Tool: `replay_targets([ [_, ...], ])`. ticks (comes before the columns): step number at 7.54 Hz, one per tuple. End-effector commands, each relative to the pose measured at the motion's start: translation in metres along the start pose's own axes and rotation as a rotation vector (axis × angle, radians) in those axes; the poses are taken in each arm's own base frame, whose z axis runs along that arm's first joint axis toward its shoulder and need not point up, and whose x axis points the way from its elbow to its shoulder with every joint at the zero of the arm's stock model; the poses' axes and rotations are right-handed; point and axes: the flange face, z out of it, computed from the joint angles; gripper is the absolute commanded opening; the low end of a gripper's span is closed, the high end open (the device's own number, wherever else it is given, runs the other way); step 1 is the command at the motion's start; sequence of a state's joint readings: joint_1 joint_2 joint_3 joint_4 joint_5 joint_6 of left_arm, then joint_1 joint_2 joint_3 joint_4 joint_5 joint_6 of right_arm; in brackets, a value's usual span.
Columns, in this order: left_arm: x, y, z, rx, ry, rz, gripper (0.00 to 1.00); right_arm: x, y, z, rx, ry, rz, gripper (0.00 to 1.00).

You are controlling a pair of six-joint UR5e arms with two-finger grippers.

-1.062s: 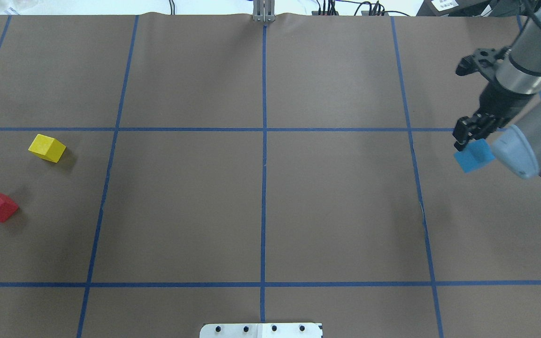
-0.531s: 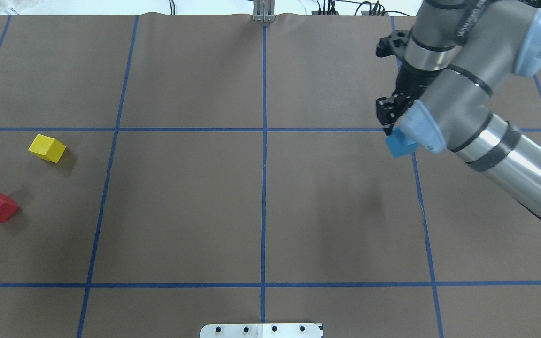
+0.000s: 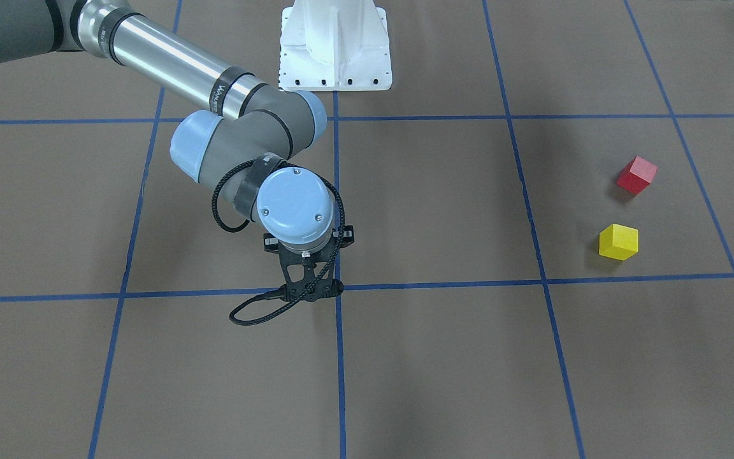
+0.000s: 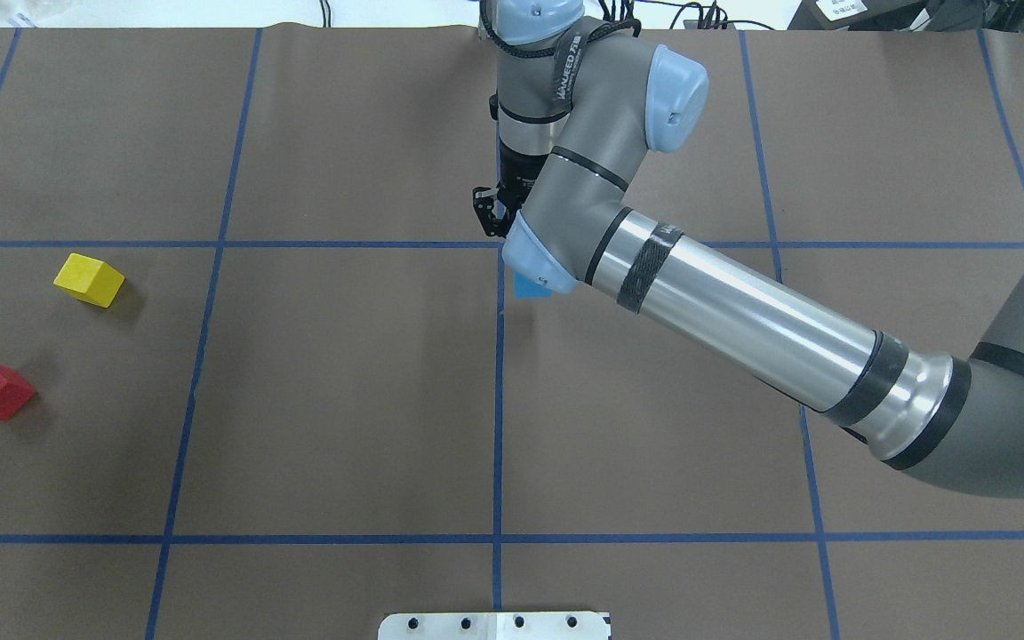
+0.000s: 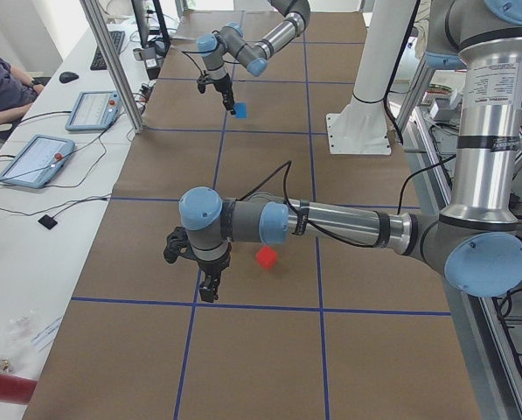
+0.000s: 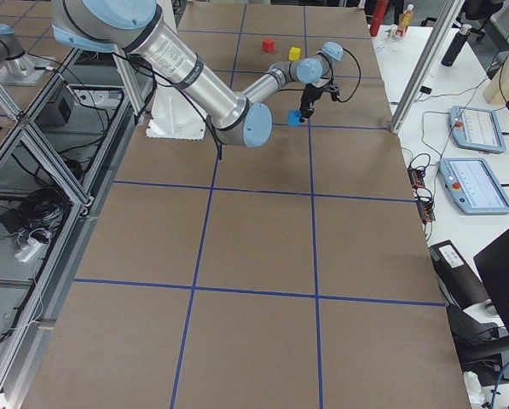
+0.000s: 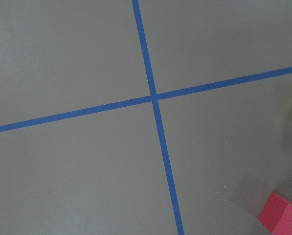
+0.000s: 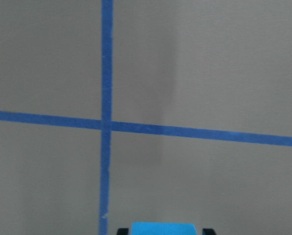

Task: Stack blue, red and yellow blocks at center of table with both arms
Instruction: 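Lift the blue cube with the right gripper and carry it to the table center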

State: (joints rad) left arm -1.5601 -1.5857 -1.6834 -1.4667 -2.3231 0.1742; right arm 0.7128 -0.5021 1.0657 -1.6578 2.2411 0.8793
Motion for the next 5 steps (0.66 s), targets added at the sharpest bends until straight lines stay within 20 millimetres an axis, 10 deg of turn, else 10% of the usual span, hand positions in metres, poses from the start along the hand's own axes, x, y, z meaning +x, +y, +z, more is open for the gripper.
replay_targets([
  [1, -0.001, 0.001, 0.001, -0.003, 0.0, -0.002, 1.0, -0.024, 0.011, 0.019, 0.011, 0.0, 0.016, 0.0],
  [5, 0.0, 0.001, 0.0, 0.0, -0.001, 0.0, 1.0, -0.034, 0.016, 0.036, 0.031, 0.012, 0.017, 0.0],
])
